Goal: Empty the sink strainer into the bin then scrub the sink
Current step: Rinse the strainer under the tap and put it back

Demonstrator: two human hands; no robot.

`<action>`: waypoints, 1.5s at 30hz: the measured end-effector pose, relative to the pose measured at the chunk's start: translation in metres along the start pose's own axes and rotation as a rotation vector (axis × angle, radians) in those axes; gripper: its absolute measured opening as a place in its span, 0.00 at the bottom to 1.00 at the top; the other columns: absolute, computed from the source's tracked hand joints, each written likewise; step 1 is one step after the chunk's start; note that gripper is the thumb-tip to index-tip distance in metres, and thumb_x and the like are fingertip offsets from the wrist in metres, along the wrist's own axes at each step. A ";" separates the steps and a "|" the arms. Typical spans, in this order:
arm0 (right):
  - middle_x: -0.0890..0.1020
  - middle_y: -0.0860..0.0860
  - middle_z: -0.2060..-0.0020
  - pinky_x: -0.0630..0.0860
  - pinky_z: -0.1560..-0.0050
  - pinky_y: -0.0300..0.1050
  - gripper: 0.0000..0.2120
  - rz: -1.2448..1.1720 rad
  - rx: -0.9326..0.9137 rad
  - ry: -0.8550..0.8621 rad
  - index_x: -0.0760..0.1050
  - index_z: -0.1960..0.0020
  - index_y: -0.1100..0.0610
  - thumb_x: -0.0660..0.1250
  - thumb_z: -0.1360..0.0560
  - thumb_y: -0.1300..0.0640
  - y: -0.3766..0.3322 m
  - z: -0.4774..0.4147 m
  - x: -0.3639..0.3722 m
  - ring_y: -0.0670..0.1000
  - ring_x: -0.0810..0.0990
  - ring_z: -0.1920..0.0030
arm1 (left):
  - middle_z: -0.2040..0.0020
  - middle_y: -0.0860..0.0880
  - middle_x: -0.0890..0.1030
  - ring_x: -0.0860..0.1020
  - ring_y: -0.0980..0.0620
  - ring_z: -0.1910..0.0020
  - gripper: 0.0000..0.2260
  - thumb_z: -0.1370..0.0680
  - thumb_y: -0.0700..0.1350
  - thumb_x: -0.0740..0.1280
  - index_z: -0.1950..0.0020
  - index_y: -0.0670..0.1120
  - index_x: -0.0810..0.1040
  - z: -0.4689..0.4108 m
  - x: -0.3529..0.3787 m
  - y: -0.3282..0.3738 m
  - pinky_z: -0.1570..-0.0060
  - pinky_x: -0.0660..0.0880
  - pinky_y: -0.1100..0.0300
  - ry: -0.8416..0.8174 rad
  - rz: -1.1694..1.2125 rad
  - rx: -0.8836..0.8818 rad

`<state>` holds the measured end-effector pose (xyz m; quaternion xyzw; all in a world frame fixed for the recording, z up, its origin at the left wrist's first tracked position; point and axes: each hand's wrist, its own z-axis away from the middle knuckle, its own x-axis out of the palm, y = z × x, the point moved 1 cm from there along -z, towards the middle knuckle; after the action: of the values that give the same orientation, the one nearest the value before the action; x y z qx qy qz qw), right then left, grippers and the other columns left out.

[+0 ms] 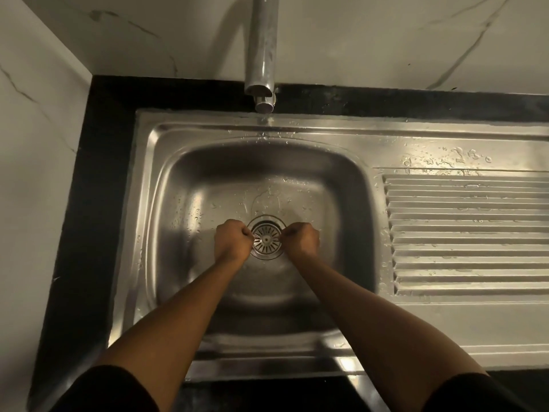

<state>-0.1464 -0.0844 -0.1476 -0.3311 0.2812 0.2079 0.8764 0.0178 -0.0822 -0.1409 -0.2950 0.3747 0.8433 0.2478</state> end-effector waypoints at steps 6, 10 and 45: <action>0.88 0.50 0.58 0.63 0.70 0.27 0.08 0.050 -0.063 -0.008 0.88 0.53 0.52 0.72 0.24 0.63 -0.005 -0.004 -0.001 0.40 0.75 0.67 | 0.58 0.41 0.88 0.86 0.41 0.56 0.07 0.26 0.37 0.70 0.61 0.43 0.87 -0.005 0.002 0.007 0.57 0.83 0.54 0.006 -0.018 0.033; 0.85 0.51 0.60 0.66 0.67 0.32 0.09 0.132 -0.133 -0.012 0.87 0.51 0.53 0.71 0.23 0.64 -0.010 -0.001 -0.003 0.49 0.78 0.62 | 0.57 0.41 0.88 0.86 0.41 0.55 0.07 0.25 0.37 0.70 0.59 0.43 0.88 -0.003 0.000 0.009 0.56 0.82 0.55 0.009 -0.002 0.038; 0.87 0.55 0.54 0.83 0.57 0.43 0.05 -0.719 -0.527 -0.024 0.84 0.46 0.55 0.71 0.20 0.59 0.020 0.186 -0.215 0.52 0.88 0.54 | 0.47 0.54 0.88 0.86 0.55 0.47 0.08 0.20 0.47 0.73 0.42 0.51 0.87 0.220 -0.082 0.141 0.42 0.84 0.44 -0.071 0.462 0.581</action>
<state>-0.2535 0.0208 0.0946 -0.6177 0.0755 -0.0418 0.7816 -0.0834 -0.0112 0.1035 -0.0907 0.6462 0.7453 0.1370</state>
